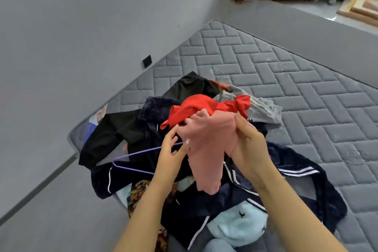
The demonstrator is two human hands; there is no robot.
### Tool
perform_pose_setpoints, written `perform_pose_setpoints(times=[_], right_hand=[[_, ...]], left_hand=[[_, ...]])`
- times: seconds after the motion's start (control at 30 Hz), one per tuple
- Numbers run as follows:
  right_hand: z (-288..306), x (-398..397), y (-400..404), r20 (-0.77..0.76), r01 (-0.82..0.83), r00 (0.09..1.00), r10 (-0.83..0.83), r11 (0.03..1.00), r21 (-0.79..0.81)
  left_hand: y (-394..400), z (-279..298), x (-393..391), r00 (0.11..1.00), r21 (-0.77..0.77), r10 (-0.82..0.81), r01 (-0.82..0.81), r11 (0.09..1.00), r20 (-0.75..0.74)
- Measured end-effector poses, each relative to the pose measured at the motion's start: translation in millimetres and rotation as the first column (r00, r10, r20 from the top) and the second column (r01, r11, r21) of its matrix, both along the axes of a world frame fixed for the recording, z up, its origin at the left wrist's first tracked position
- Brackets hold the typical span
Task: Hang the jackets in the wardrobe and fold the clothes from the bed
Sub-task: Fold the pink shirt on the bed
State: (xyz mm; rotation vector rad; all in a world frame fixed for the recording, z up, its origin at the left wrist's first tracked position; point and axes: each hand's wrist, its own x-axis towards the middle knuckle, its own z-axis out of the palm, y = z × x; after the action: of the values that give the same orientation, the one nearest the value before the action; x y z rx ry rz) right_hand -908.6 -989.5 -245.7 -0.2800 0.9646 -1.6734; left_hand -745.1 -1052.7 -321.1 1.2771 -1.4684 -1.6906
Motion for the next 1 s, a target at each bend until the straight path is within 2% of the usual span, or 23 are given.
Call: perform_pose_setpoints(times=[0.13,0.23,0.3,0.4,0.5,0.6,0.7,0.77,0.83,0.93,1.0], right_hand=[[41,35,34,0.175,-0.003,0.985,0.01,0.999,-0.039],[64,50,58,0.247,-0.011,0.969,0.022,0.999,-0.045],[80,53,73,0.229,0.022,0.973,-0.013,0.999,-0.038],[98,48,98,0.246,0.151,0.96,-0.136,0.988,-0.044],[98,43,126,0.232,0.234,0.946,-0.228,0.972,-0.001],[83,41,157,0.241,0.276,0.928,-0.285,0.959,0.071],[62,41,188,0.23,0.271,0.926,-0.298,0.952,0.143],[46,38,210,0.25,0.281,0.914,-0.319,0.944,0.174],[33,33,233,0.305,0.277,0.897,-0.32,0.945,0.177],[25,21,272,0.375,0.248,0.885,-0.278,0.96,0.127],[21,6,298,0.384,0.195,0.897,-0.217,0.976,0.096]], left_hand=[[6,30,16,0.975,-0.165,-0.222,0.223,0.961,0.027],[21,46,22,0.897,-0.287,-0.409,0.442,0.85,0.169],[36,51,23,0.874,-0.283,-0.457,0.486,0.827,0.164],[60,55,26,0.857,-0.289,-0.51,0.507,0.812,0.073],[90,49,24,0.818,-0.357,-0.563,0.563,0.745,0.116],[127,40,19,0.732,-0.364,-0.671,0.662,0.656,0.122],[162,28,20,0.653,-0.183,-0.754,0.751,0.634,0.071],[183,20,24,0.632,0.033,-0.771,0.771,0.636,0.072],[204,11,26,0.632,0.164,-0.767,0.749,0.642,0.111],[236,7,19,0.716,0.178,-0.678,0.655,0.734,0.166],[261,11,10,0.708,0.157,-0.667,0.65,0.744,0.23]])
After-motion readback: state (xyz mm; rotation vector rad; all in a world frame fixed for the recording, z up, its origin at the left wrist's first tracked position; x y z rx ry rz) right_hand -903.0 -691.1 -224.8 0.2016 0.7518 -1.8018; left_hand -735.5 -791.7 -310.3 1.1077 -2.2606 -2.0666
